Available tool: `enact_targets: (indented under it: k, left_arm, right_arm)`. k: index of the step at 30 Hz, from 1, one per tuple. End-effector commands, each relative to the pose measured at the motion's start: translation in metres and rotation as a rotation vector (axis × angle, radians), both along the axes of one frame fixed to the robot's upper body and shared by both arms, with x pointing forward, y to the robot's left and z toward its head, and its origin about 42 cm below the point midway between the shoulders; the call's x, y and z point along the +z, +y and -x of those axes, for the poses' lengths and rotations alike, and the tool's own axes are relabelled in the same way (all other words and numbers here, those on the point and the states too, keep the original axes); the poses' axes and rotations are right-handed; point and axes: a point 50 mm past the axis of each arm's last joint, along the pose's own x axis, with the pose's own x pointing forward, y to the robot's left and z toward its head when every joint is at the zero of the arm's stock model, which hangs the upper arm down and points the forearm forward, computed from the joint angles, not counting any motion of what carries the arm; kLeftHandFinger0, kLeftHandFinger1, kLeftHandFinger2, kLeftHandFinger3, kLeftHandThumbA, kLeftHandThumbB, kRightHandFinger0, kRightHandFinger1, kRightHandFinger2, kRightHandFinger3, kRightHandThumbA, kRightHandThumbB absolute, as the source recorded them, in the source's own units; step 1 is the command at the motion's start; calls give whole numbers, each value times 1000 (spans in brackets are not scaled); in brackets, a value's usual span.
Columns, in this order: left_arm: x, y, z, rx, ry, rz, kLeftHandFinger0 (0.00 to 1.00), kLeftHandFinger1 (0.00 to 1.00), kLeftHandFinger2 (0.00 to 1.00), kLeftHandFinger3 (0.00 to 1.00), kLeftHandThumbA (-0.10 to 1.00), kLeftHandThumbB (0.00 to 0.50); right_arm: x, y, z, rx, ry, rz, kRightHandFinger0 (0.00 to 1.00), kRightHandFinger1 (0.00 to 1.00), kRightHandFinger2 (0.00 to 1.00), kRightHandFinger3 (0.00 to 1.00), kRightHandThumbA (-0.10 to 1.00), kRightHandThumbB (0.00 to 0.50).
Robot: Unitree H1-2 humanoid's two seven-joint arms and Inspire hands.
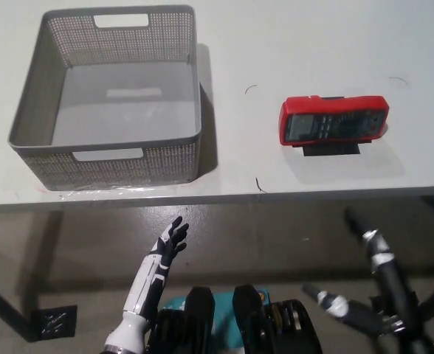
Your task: Use the right hand to pick up a multimeter on the right side and put it into a container on the left side
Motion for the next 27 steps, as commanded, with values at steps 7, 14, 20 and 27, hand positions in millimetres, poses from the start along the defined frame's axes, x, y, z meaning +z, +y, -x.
enact_targets:
  k: [7,14,20,27]
  left_arm:
    - [10,-3,-4,-38,-95,4,1000,1000,1000,1000,1000,370]
    - [8,-3,-3,-44,-88,8,1000,1000,1000,1000,1000,348]
    - [4,-8,1,-46,-70,10,1000,1000,1000,1000,1000,403]
    - [-1,-10,6,-47,-54,24,1000,1000,1000,1000,1000,370]
  right_arm:
    - [200,-40,-60,-198,-278,694,1000,1000,1000,1000,1000,395]
    - [286,-29,-151,-212,-118,897,1000,1000,1000,1000,1000,457]
    - [317,4,-227,-170,82,1026,1000,1000,1000,1000,1000,497]
    - [325,30,-285,-159,232,1108,1000,1000,1000,1000,1000,500]
